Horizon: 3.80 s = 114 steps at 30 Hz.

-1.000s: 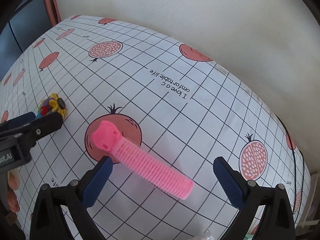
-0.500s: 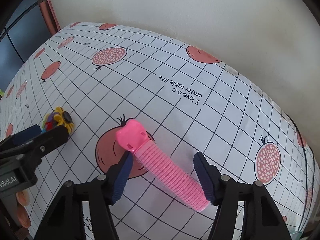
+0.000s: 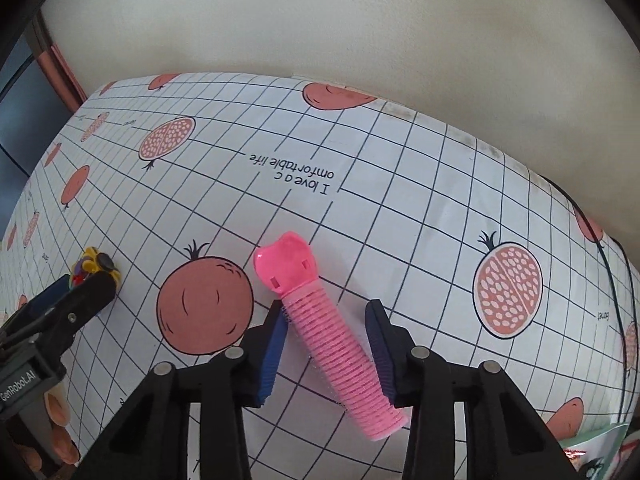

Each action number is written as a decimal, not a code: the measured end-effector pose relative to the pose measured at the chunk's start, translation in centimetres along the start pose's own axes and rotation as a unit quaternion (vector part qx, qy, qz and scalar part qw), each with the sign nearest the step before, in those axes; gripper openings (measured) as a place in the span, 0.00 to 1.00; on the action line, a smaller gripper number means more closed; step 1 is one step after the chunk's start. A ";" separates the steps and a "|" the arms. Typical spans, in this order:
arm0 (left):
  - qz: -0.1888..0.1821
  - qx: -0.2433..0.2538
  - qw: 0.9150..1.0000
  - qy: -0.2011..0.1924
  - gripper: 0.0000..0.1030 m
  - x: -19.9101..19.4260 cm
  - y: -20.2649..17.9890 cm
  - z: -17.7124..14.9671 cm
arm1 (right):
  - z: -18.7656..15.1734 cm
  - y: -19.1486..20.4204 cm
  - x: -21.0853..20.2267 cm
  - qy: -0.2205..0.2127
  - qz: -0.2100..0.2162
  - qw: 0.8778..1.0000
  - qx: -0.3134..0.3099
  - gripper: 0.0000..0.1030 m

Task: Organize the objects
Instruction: 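Close right gripper on pink hair roller while left gripper grasps colourful blocks, then carry pink roller with right gripper while left gripper carries blocks to teal box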

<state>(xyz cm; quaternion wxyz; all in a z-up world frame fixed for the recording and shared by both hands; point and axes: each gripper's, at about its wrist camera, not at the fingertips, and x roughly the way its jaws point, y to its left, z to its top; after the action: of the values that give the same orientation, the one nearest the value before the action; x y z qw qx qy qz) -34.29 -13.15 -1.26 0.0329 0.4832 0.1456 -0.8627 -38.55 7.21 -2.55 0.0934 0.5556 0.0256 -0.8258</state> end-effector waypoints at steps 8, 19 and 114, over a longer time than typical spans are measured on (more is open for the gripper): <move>0.020 -0.003 1.000 -0.019 0.95 0.8 -0.2 0.0 | -0.4 -0.7 0.0 0.001 0.008 1.000 0.017 0.40; 0.045 0.001 0.998 -0.032 0.73 0.9 -0.3 0.3 | -0.7 -0.5 -0.1 0.001 -0.003 1.000 0.006 0.40; -0.158 0.143 0.977 -0.026 0.49 -10.6 -24.4 -7.9 | -18.1 -23.1 -21.4 -0.180 -0.040 0.956 0.227 0.26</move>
<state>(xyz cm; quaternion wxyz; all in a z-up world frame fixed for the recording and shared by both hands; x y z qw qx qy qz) -26.97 11.48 9.20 -0.1694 0.4315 0.0947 -0.8810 -18.47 35.20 8.85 -0.0648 0.4025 -0.1577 -0.8994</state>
